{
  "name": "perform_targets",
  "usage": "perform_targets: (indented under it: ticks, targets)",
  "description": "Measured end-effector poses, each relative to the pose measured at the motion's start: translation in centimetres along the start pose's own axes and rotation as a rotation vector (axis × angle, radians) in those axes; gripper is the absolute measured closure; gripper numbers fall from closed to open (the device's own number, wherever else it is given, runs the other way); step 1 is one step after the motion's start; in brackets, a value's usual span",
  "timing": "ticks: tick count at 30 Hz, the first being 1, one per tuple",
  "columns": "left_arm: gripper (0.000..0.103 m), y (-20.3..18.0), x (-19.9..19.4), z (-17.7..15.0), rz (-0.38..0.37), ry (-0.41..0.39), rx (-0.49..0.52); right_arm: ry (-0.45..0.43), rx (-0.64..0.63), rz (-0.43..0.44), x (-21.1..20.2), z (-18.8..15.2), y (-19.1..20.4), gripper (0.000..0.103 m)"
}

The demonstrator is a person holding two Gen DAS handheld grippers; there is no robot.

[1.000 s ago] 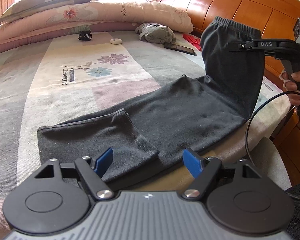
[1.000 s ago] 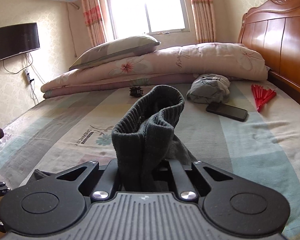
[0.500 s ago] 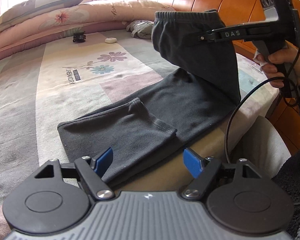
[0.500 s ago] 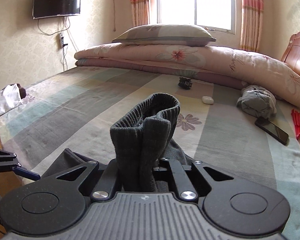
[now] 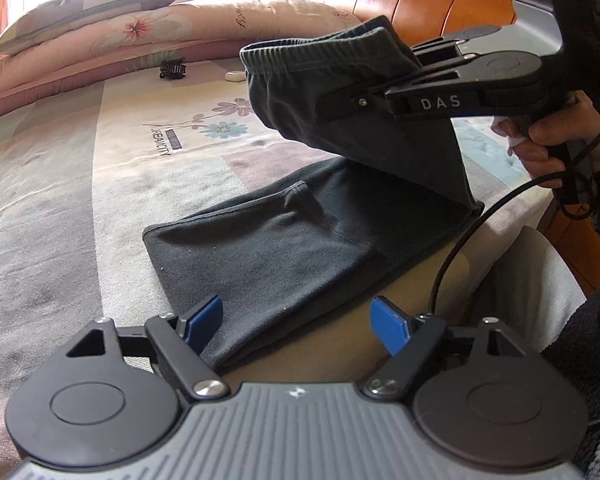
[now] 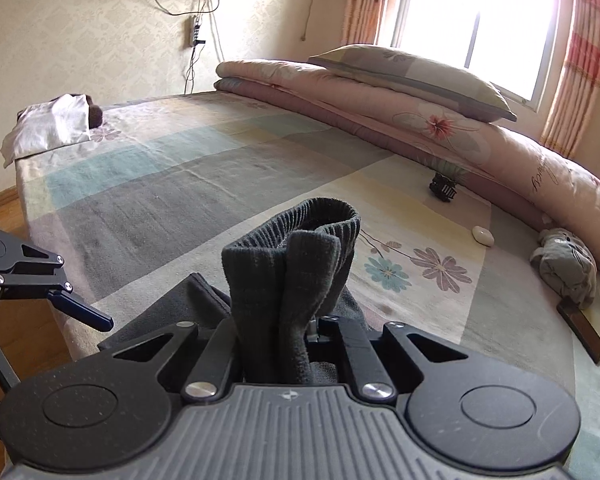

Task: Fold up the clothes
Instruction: 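Carry the held waistband over onto the folded leg with the right gripper, then lay the waistband down on the sweatpants and open the right gripper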

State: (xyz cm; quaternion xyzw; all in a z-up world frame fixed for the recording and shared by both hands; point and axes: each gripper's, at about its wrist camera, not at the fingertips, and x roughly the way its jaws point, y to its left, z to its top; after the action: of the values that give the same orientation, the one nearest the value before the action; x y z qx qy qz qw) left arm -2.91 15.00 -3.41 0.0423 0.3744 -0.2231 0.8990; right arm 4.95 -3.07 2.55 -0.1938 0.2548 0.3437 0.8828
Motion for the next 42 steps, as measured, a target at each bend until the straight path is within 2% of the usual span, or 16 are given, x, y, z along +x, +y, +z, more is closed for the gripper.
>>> perform_targets:
  ticks: [14,26,42]
  targets:
    - [0.022,1.1,-1.4,-1.3,0.036,-0.008,-0.048,0.034,-0.277,-0.079,2.9,0.9,6.7,0.093]
    - [0.022,1.7,-2.2,-2.4,0.063,0.01,-0.093,0.093,-0.362,-0.024,5.8,-0.1,9.4,0.093]
    - [0.022,2.1,-2.1,-2.4,0.093,0.027,-0.112,0.11,-0.416,-0.017,7.5,-0.7,10.9,0.093]
